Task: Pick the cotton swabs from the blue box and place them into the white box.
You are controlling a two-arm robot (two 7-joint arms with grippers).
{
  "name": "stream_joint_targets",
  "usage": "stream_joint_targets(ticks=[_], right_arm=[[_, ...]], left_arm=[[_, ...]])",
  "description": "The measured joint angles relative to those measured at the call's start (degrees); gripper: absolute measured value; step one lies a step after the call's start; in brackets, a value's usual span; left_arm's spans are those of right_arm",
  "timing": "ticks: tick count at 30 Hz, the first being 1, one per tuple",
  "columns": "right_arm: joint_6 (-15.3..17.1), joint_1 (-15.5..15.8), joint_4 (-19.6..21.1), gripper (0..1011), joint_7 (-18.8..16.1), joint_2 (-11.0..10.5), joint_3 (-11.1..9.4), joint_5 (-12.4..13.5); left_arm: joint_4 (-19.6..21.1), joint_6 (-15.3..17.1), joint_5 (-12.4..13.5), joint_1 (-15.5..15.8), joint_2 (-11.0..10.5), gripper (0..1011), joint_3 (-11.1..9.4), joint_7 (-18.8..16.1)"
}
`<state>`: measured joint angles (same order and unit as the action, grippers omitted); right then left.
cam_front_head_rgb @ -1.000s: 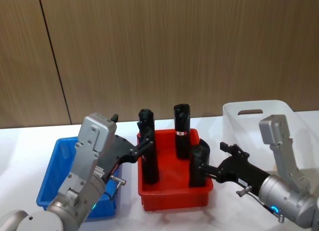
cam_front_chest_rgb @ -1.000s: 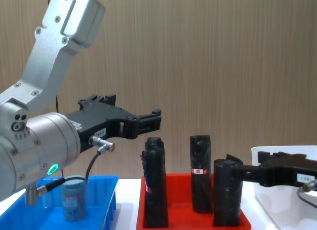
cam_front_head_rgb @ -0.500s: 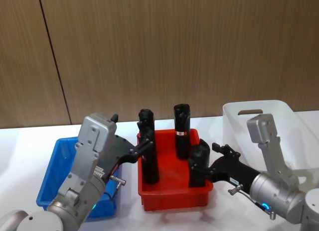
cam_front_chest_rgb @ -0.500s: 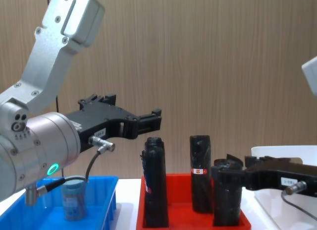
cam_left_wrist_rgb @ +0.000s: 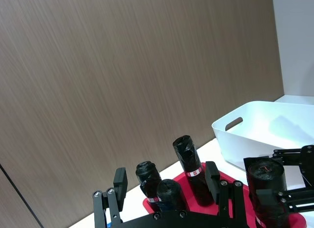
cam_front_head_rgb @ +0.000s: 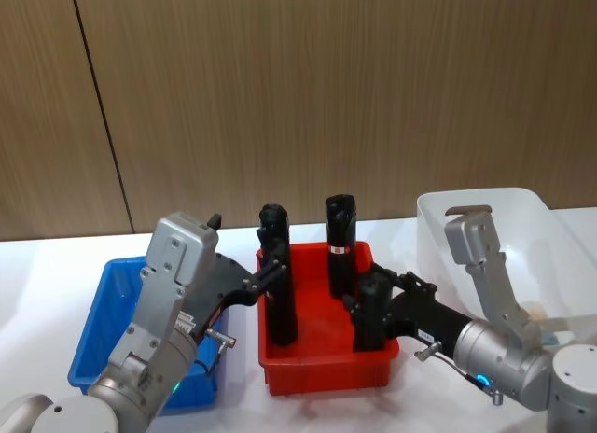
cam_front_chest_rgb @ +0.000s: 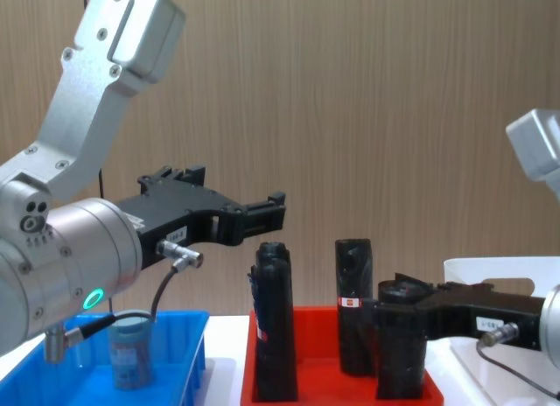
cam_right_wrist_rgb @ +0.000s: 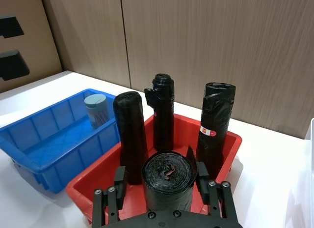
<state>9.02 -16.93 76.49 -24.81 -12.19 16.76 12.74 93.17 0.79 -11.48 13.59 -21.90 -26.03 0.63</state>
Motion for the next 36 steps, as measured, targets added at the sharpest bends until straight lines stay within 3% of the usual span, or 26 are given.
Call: stream_joint_targets(ticks=[2, 3, 13, 29, 36], right_arm=[[-0.13, -0.43, -0.67, 862, -0.02, 0.19, 0.04, -0.10], [-0.17, -0.50, -0.85, 801, -0.02, 0.22, 0.05, -0.15], [-0.46, -1.43, -2.07, 527, 0.07, 0.62, 0.18, -0.33], [-0.41, -1.37, 3.04, 509, 1.01, 0.04, -0.39, 1.05], [-0.91, -1.87, 7.10, 509, 2.16, -1.19, -1.91, 1.39]], left_arm=[[0.00, 0.00, 0.00, 0.00, 0.00, 1004, 0.00, 0.00], [0.00, 0.00, 0.00, 0.00, 0.00, 1004, 0.00, 0.00], [0.00, 0.00, 0.00, 0.00, 0.00, 1004, 0.00, 0.00], [0.00, 0.00, 0.00, 0.00, 0.00, 1004, 0.00, 0.00], [0.00, 0.00, 0.00, 0.00, 0.00, 1004, 0.00, 0.00]])
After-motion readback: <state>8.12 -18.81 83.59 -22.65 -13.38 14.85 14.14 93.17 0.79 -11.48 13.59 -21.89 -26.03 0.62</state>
